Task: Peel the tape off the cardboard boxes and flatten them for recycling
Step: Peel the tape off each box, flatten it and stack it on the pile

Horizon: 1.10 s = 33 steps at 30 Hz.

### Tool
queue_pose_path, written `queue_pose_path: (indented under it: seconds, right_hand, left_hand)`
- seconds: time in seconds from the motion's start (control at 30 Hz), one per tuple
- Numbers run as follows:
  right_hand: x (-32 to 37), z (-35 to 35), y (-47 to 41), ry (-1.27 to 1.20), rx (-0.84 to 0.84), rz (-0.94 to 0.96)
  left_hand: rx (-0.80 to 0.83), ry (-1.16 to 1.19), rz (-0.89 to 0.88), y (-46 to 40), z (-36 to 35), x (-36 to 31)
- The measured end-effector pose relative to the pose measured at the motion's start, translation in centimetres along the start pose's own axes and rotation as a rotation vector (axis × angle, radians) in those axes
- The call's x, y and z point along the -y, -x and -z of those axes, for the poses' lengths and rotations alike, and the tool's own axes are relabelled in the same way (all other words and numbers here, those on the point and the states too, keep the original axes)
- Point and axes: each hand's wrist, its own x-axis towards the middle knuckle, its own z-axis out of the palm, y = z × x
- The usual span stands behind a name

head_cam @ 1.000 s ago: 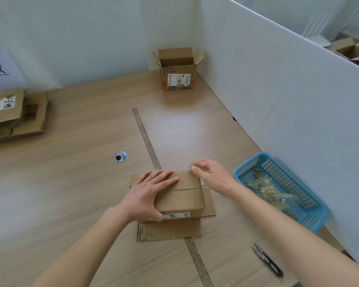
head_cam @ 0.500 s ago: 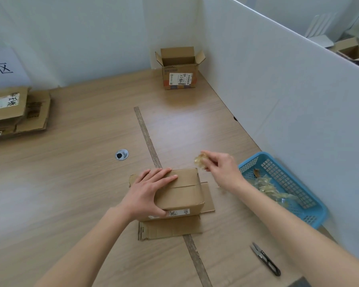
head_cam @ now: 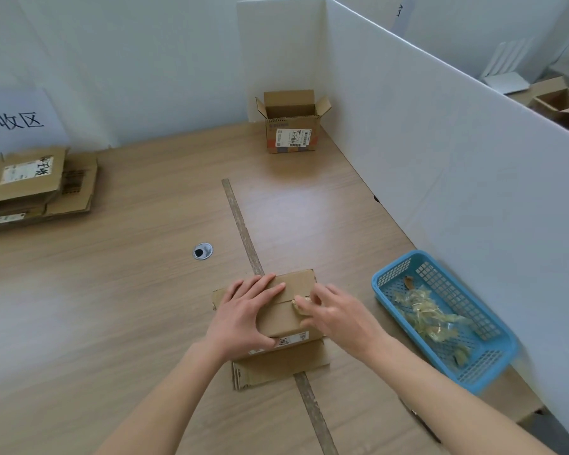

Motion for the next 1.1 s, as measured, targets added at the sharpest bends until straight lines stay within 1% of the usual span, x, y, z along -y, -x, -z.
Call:
queue_pose_path:
  seconds: [0.03,0.07,0.1,0.17,0.2,0.27,0.33,0.43,0.57,0.63,0.7,0.77,0.83,0.93,1.0,1.1]
  right_hand:
    - [0.3,0.2,0.3,-0.030,0.093,-0.033]
    - [0.5,0.2,0.4,-0.066,0.143,-0.079]
    - [0.8,0.2,0.5,-0.138,0.146,-0.144]
    - [1.1,0.6,-0.1,-0.335,0.071,-0.316]
    - [1.4,0.8,-0.7,-0.386,0.034,-0.388]
    - [1.9,0.9,-1.5,-0.374,0.027,-0.460]
    - [2.4,1.0,-1.9,-0.360,0.039,-0.492]
    - [2.2,1.6,-1.8,-0.474,0.040,-0.539]
    - [2.1,1.6,-0.4,-0.439,0.111,-0.438]
    - [2.8,1.3,0.4,-0.410,0.117,-0.385]
    - [3.2,1.0,0.5,-0.321,0.055,-0.387]
    - [3.0,1.0,0.1,-0.284,-0.022,-0.454]
    - [2.4,1.4,-0.2,-0.390,-0.053,-0.529]
    - [1.3,2.1,0.2,-0.501,-0.059,-0.577]
    - [0.1,2.5,0.8,-0.500,-0.135,-0.622]
    - [-3.1,3.1,2.4,-0.504,-0.299,-0.762]
  left_hand:
    - [-0.001,-0.002,0.001,0.1,-0.1,0.0]
    - [0.000,-0.004,0.002,0.1,-0.1,0.0]
    - [0.001,-0.008,0.003,0.2,-0.1,0.0]
    - [0.001,-0.009,0.008,0.2,-0.1,-0.1]
    - [-0.002,-0.004,0.012,0.3,-0.2,-0.1]
    - [-0.007,0.004,0.017,0.3,-0.2,-0.1]
    - [-0.010,0.001,0.018,0.3,-0.1,-0.1]
    - [-0.015,-0.014,0.014,0.4,-0.1,-0.1]
    - [-0.030,-0.005,0.020,0.4,-0.2,-0.3]
    - [-0.032,-0.007,0.026,0.5,-0.2,-0.2]
    - [-0.023,-0.015,0.024,0.5,-0.1,-0.2]
    - [-0.018,-0.016,0.024,0.5,-0.1,-0.2]
    - [-0.020,-0.008,0.026,0.5,-0.1,-0.3]
    - [-0.034,-0.008,0.026,0.5,-0.2,-0.2]
    - [-0.050,0.001,0.025,0.6,-0.3,-0.3]
    - [-0.051,-0.002,0.024,0.6,-0.3,-0.2]
